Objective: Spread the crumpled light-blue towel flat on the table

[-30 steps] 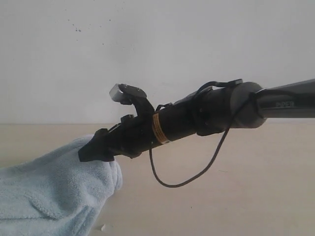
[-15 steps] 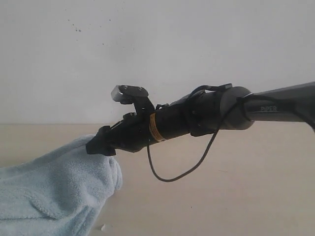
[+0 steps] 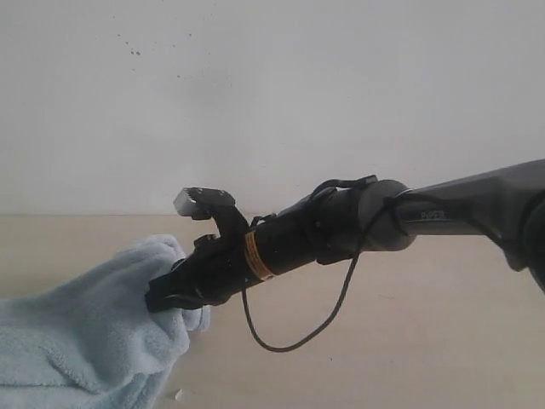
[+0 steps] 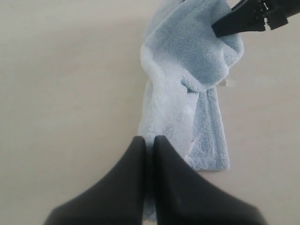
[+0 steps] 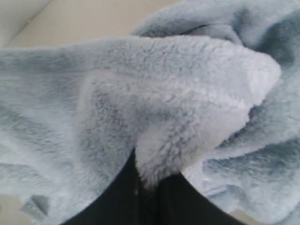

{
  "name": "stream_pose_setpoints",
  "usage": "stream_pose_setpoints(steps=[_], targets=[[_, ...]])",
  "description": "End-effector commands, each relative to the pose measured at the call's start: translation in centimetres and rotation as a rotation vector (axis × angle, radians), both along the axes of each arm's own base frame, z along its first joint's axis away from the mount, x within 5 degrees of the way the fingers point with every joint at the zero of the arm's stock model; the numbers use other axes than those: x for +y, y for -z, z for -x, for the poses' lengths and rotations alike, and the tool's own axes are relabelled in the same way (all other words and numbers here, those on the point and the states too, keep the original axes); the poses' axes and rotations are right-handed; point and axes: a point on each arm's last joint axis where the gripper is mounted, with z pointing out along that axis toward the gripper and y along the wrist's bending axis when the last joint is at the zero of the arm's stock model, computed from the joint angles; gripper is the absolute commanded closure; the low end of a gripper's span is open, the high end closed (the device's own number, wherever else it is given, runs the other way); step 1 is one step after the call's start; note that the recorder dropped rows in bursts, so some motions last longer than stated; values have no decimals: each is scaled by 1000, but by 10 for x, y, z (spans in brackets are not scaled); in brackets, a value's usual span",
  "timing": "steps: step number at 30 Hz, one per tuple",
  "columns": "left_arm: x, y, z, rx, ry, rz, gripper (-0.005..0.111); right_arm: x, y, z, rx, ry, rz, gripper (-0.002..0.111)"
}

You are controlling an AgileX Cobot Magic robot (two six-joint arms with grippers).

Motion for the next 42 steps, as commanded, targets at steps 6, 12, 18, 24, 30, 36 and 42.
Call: stream_pose_setpoints(steps=[6, 12, 18, 24, 30, 36, 42], targets=[[0, -2, 0, -30, 3, 6, 103, 0, -19, 59, 194, -431, -156, 108], [-1, -2, -1, -36, 5, 10, 103, 14, 1, 96, 287, -497, -107, 108], [-1, -2, -1, -36, 5, 10, 103, 34, 8, 135, 331, -587, -74, 104], [-1, -1, 0, -29, 4, 9, 103, 38, 8, 141, 357, -589, -64, 68], [0, -1, 0, -29, 4, 9, 103, 33, -16, 137, 314, -577, -93, 43], [0, -1, 0, -29, 4, 9, 103, 14, -67, 124, 131, -572, -176, 45], [0, -1, 0, -29, 4, 9, 103, -8, -93, 103, 49, -447, -188, 45]])
